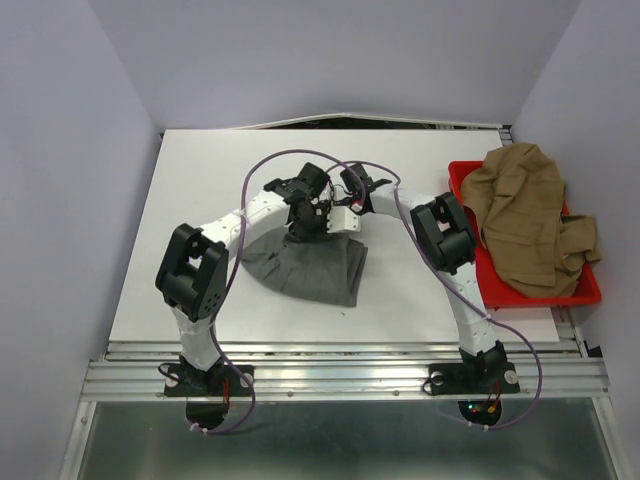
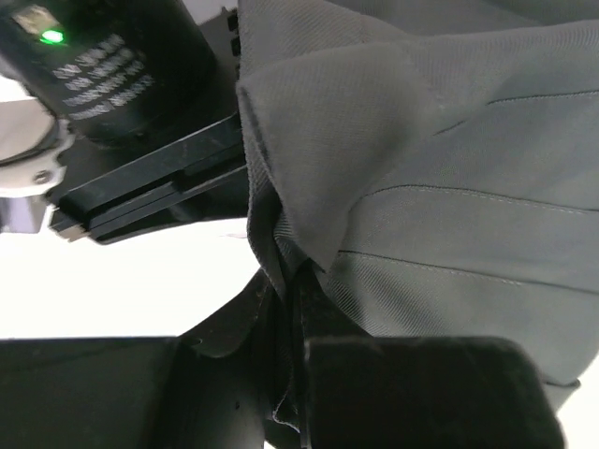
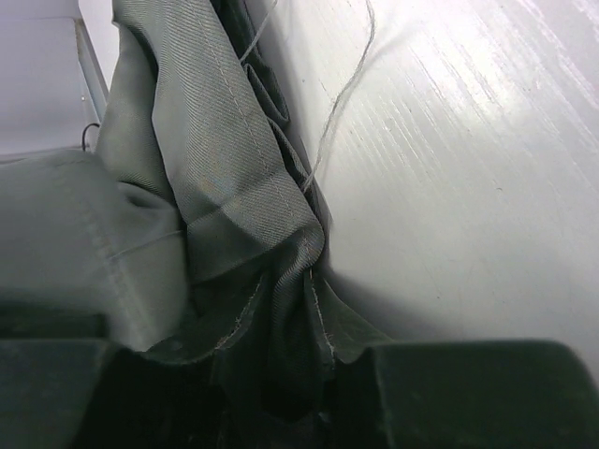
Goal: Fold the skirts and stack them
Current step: Fold the skirt
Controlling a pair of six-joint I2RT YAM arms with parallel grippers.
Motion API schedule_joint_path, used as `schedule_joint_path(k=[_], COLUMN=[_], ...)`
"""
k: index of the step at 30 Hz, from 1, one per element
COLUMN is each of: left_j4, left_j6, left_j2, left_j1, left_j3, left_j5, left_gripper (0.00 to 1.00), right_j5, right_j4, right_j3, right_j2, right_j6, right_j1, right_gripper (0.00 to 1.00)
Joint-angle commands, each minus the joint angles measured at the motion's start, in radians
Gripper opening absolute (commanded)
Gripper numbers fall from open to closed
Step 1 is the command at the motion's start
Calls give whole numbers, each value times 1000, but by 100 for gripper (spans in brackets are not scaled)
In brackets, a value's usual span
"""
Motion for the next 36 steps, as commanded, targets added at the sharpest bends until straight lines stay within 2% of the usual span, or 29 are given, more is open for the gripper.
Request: schedule_joint_path(k=[1, 4, 8, 11, 13, 14, 16, 18, 19, 26, 29, 30, 33, 34, 36], left_j4=[99, 135, 147, 153, 148, 145, 121, 98, 92, 40, 0, -22, -82, -83, -66], left_j6=[21, 18, 9, 6, -2, -3, -25, -35, -43, -132, -248, -284, -436, -480, -561], left_j2=[17, 23, 34, 31, 25, 14, -4, -21, -30, -116, -164, -178, -240, -257, -296], left_j1=[9, 12, 15, 15, 15, 15, 15, 15, 15, 40, 113, 135, 225, 250, 302], left_j3=[-36, -57, -71, -71, -64, -51, -12, 16, 28, 166, 244, 263, 247, 221, 93], left_j5=[-11, -10, -5, -2, -5, -8, -10, -16, -22, -94, -54, -15, 191, 319, 447], left_gripper=[1, 2, 8, 21, 26, 36, 39, 58, 64, 67, 66, 65, 60, 59, 54], right_j5=[60, 113, 220, 295, 320, 335, 349, 354, 355, 351, 282, 254, 109, 69, -7], right_j4=[-38, -44, -44, -45, -44, -44, -46, -48, -48, -46, -45, -40, 89, 223, 351], right_j3=[24, 42, 80, 131, 171, 182, 215, 241, 248, 208, 139, 86, -49, -171, -286], right_j2=[24, 22, 12, 12, 18, 19, 18, 7, 1, -140, -250, -284, -430, -468, -572], right_j6=[-14, -23, -8, 20, 37, 41, 49, 61, 63, 84, 92, 133, 256, 364, 445], right_j1=[20, 20, 0, -40, -64, -90, -118, -159, -173, -261, -261, -261, -261, -261, -209], right_gripper=[29, 37, 54, 65, 68, 68, 71, 72, 73, 74, 76, 84, 96, 97, 95])
